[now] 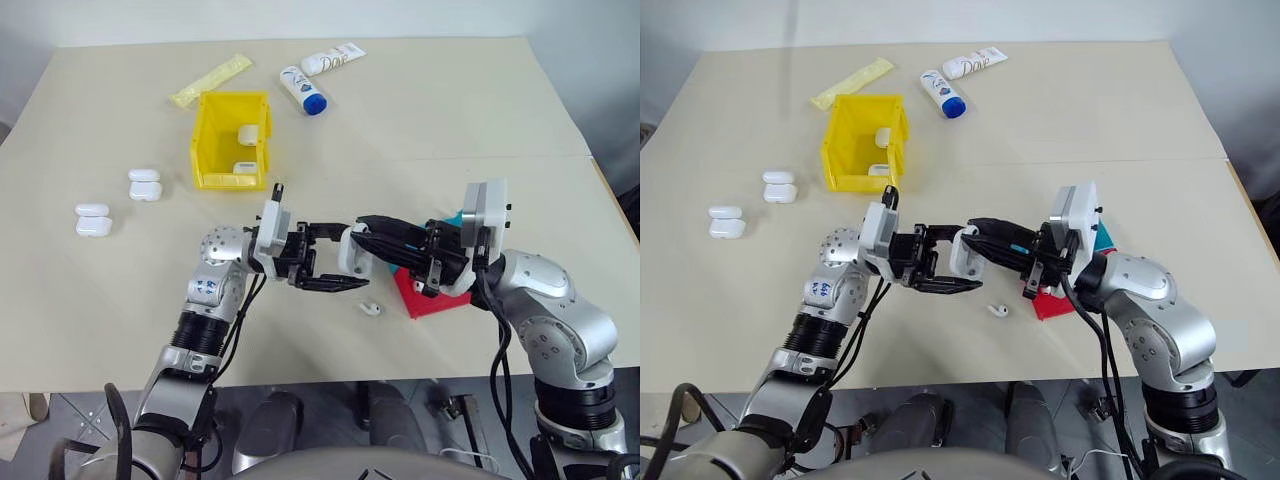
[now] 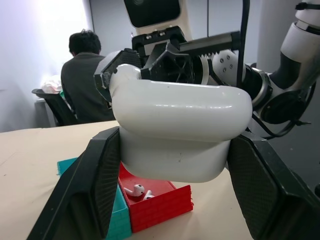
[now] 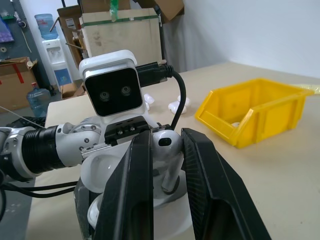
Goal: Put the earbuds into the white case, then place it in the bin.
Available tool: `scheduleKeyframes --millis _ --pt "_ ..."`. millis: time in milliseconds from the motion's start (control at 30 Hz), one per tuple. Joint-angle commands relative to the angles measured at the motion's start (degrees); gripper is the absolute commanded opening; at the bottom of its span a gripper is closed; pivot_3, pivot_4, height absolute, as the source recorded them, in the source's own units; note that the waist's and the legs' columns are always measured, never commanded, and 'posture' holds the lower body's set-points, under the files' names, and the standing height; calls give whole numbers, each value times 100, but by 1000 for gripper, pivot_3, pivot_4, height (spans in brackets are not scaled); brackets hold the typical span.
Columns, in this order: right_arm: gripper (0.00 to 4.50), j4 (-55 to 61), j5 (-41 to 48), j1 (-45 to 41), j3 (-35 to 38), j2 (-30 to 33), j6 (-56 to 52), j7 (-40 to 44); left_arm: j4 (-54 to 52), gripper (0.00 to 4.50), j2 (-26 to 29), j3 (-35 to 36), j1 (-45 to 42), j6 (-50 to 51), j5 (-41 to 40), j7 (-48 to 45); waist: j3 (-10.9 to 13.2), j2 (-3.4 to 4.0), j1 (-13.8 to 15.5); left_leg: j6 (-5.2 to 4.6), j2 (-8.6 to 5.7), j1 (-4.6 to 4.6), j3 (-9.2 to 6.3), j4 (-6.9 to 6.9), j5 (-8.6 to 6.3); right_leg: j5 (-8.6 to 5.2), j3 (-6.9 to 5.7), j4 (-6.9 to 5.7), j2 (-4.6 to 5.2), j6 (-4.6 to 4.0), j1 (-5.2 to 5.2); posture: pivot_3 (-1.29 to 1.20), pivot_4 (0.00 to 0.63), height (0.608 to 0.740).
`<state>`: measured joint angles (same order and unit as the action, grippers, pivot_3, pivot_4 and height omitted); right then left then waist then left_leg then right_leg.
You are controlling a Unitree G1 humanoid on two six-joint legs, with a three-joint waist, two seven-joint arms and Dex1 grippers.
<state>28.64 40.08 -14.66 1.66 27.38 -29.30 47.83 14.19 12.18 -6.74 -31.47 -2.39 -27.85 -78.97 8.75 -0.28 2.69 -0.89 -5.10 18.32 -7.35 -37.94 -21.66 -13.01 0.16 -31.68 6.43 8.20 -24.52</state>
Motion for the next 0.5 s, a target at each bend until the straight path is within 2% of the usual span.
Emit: scheduleKeyframes --millis 33,300,500 --pt "467 -198 -237 -7 -127 -26 355 140 -349 2810 -62 56 -73 78 -178 70 0 0 -1 0 0 0 0 0 0 0 0 0 0 0 0 0 150 740" --pt "467 -606 -691 337 -322 145 1288 750 -532 2810 -70 114 -84 279 -236 238 0 0 -1 -1 -2 0 0 0 0 0 0 -1 1 1 1 0 150 740" --pt "467 -694 -813 443 -364 466 1587 1129 -441 2810 -49 202 -155 183 -215 253 0 0 -2 -1 -1 -1 1 0 1 0 1 1 0 0 0 0 150 740"
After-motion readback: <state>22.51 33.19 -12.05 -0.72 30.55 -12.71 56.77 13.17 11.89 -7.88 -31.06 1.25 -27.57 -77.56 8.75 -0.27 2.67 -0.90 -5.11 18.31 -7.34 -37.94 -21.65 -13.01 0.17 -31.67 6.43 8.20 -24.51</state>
